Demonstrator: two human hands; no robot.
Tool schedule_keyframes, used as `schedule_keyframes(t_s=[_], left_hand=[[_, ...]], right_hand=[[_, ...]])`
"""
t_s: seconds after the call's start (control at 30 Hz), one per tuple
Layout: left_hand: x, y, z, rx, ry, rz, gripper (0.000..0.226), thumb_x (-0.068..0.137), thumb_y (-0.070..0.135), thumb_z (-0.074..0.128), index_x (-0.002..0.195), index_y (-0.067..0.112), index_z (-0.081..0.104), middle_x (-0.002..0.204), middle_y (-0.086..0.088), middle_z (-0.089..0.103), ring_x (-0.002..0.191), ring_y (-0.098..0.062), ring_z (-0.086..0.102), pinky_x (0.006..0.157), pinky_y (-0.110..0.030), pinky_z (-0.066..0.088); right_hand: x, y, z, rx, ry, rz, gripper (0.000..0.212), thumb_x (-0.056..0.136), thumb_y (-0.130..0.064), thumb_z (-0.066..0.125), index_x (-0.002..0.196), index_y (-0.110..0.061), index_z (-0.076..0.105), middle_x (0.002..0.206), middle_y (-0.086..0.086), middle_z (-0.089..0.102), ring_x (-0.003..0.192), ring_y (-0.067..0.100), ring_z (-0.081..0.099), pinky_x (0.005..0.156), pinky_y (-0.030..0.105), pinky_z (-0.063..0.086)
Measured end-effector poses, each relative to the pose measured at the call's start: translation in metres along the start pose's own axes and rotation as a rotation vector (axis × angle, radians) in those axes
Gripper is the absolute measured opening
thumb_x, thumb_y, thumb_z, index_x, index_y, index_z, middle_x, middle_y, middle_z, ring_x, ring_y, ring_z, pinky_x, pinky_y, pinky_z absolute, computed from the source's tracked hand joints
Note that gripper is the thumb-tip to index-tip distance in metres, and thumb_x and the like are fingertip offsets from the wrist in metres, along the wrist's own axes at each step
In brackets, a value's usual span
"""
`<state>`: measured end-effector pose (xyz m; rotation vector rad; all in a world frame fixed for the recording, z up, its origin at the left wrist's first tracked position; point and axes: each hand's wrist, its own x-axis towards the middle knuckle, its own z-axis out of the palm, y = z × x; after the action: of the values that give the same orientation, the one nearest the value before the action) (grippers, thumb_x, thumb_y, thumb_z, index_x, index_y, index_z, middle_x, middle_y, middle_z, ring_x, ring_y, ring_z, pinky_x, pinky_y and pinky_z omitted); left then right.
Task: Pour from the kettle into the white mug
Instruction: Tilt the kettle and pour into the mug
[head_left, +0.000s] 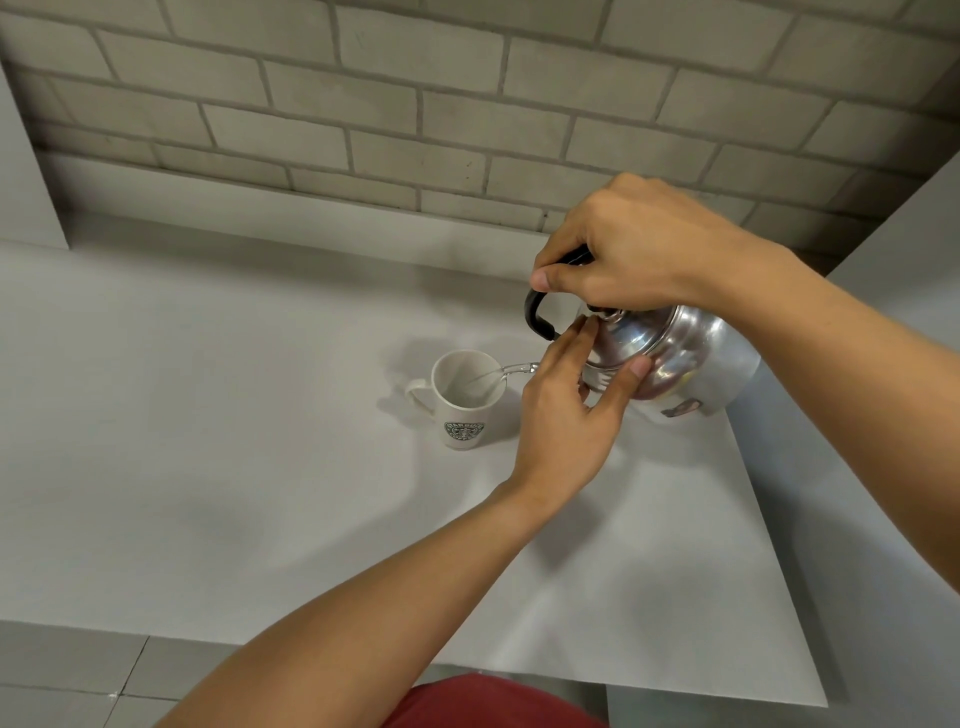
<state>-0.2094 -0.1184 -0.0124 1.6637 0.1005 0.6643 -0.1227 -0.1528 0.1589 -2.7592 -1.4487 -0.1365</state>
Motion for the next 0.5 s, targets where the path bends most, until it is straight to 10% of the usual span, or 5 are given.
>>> schedule_keyframes(t_s=[0.5], left_hand=[[0.0011,0.0025,-0.0017,-0.013,0.017,0.018,0.046,0.097,0.045,0.068,0.136,0.022,0.063,0.124,0.011,0.067,0.109,-0.001,0.062,0.080,-0.005,0.044]], right_hand=[[0.0063,0.0001,-0.0007,-0.025,-0.008,-0.012,0.023,0.093,-0.052,0.065,0.103,-0.040,0.082,0.081,-0.005,0.078,0.082,0.024,0.066,0.061,0.035,0.051]])
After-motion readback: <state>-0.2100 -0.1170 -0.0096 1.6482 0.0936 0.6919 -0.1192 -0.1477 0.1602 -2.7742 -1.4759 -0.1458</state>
